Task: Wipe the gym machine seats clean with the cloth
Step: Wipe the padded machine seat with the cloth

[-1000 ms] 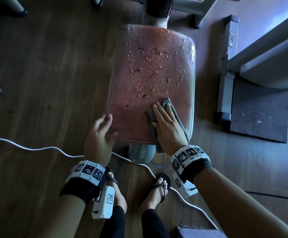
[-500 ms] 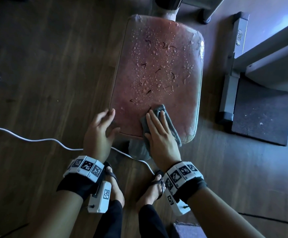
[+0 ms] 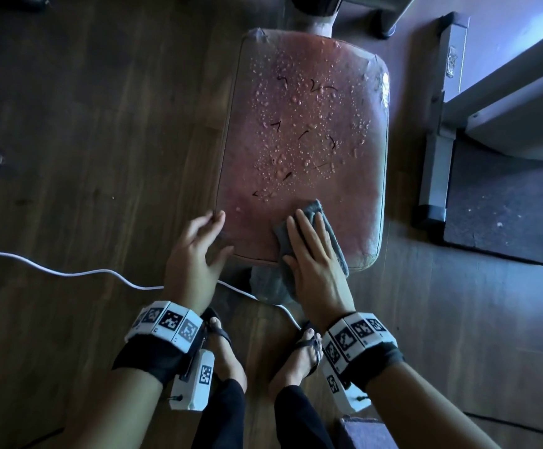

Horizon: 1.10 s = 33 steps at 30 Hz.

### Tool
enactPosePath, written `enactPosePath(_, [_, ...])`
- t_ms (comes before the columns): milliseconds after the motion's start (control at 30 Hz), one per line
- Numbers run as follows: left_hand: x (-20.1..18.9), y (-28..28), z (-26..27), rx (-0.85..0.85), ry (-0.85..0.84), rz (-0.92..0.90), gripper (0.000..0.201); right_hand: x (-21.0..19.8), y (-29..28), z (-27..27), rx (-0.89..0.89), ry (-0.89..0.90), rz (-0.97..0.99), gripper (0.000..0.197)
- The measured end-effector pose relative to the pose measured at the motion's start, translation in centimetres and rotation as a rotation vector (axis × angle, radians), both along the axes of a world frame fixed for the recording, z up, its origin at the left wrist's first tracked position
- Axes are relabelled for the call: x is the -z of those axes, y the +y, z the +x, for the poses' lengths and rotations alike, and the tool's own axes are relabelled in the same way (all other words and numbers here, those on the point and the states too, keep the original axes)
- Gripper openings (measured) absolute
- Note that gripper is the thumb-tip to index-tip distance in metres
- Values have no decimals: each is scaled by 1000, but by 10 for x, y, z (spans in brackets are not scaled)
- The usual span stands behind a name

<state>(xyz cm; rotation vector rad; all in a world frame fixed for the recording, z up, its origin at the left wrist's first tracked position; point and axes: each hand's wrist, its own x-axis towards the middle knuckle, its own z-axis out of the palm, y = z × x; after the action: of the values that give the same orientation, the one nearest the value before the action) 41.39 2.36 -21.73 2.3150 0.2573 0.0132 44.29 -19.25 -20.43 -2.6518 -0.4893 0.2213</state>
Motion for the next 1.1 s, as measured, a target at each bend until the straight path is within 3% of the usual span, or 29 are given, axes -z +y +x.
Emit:
enactPosePath(333, [5, 5, 1, -3, -24, -58, 51, -1, 14, 12, 38, -87, 75, 46])
enactPosePath(500, [1, 10, 6, -91, -27, -181, 42, 1, 34, 30, 8, -65, 77, 46])
enactPosePath(733, [3, 12, 3, -218, 70, -285, 37, 8, 72, 48, -88, -39, 49, 50])
enactPosePath(933, [-4, 15, 7, -256, 178, -345, 31, 3, 51, 23, -335, -41, -68, 65])
enactPosePath(1100, [-11, 17, 12, -259, 234, -324, 33, 5, 49, 44, -443, -42, -154, 67])
